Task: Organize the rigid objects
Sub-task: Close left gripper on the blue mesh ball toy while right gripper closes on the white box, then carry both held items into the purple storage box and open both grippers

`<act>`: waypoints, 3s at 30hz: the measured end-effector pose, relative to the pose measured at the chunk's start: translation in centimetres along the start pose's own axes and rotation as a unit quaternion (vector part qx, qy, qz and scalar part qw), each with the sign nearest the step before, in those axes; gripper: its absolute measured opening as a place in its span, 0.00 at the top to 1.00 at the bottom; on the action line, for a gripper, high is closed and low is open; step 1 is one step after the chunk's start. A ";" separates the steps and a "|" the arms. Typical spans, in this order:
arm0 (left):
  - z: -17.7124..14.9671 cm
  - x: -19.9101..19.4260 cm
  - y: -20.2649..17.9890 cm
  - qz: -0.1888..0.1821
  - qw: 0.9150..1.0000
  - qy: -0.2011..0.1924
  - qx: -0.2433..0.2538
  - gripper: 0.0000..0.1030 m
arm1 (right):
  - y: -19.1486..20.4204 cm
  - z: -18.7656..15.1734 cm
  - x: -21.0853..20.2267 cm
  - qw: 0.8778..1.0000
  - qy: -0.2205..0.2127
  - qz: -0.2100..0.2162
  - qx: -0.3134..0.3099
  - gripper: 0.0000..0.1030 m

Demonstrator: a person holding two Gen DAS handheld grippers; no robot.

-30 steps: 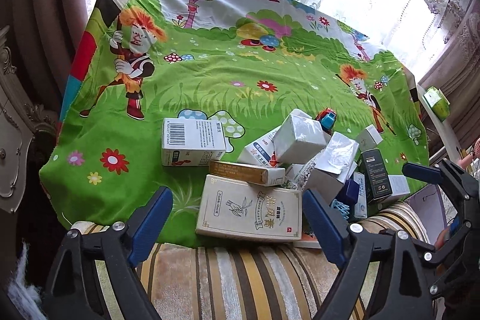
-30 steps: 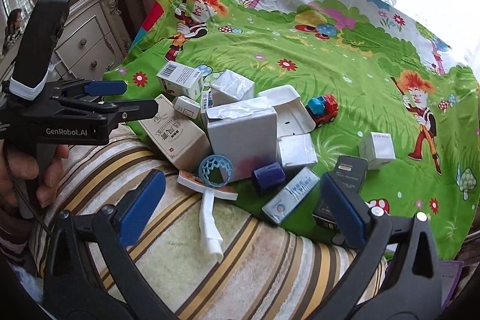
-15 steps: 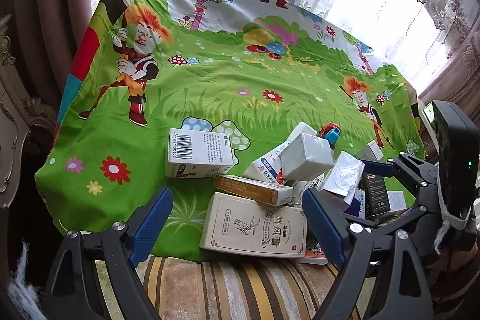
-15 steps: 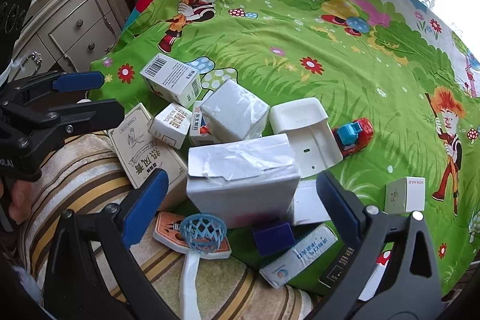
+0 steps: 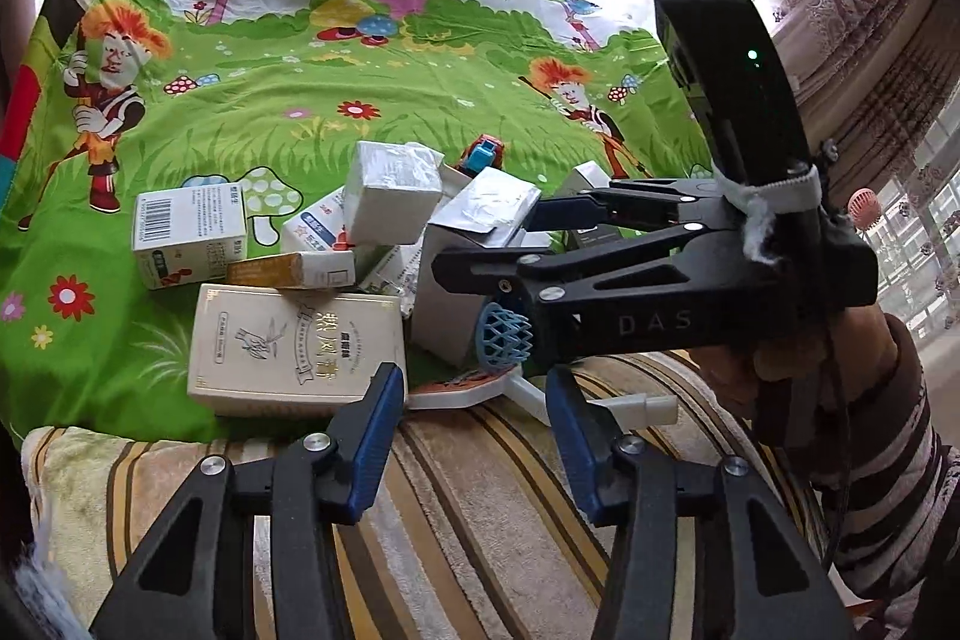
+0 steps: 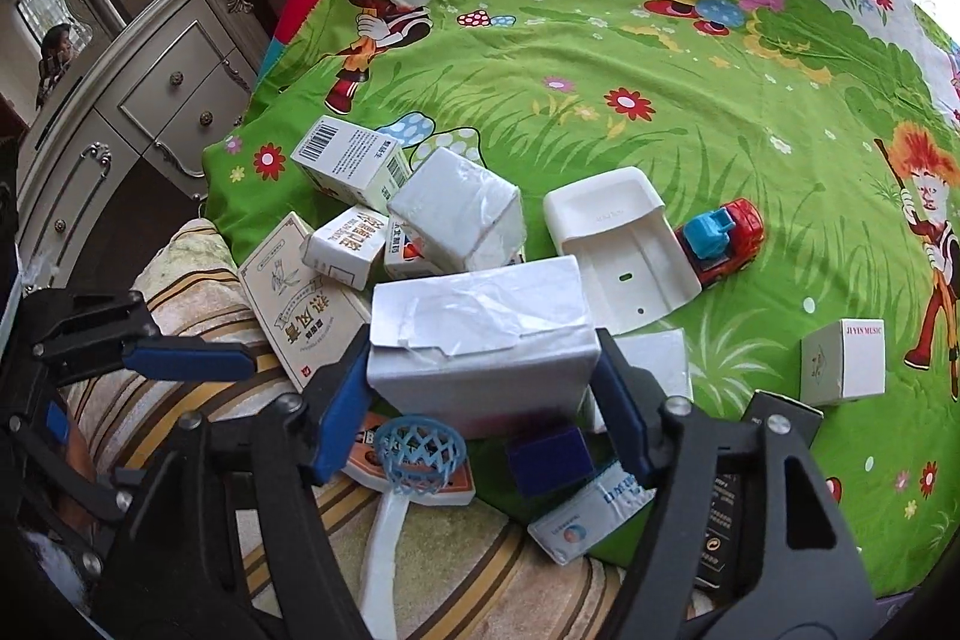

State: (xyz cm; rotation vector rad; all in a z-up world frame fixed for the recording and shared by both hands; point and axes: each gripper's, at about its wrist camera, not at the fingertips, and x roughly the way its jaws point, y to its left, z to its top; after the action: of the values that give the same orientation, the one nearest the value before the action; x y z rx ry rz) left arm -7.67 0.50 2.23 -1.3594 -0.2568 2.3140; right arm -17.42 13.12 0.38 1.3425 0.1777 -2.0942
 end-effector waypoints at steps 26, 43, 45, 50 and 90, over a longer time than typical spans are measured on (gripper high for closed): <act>1.3 4.4 -2.2 0.003 0.998 0.051 0.033 0.75 | -2.3 -1.7 -2.8 0.992 -0.066 0.077 0.079 0.31; -1.4 0.8 -5.3 -0.017 1.000 -0.003 0.019 0.81 | -1.4 -5.7 -9.5 0.981 -0.161 0.069 0.086 0.31; -1.6 0.7 -6.2 -0.026 0.999 -0.003 0.025 0.81 | -1.9 -6.5 -10.7 0.978 -0.173 0.069 0.094 0.31; -1.9 0.7 -8.6 -0.043 0.998 -0.003 0.042 0.81 | -3.3 -9.6 -13.7 0.974 -0.191 0.031 0.116 0.31; -2.3 4.2 -19.0 -0.124 0.989 0.014 0.079 0.42 | -11.2 -25.8 -23.7 0.905 -0.187 -0.263 0.278 0.18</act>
State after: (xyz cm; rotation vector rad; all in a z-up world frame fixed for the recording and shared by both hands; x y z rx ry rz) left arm -2.12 19.11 4.84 -1.2073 -0.2144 2.0629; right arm 2.51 43.51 6.11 1.2446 -0.2786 -2.9809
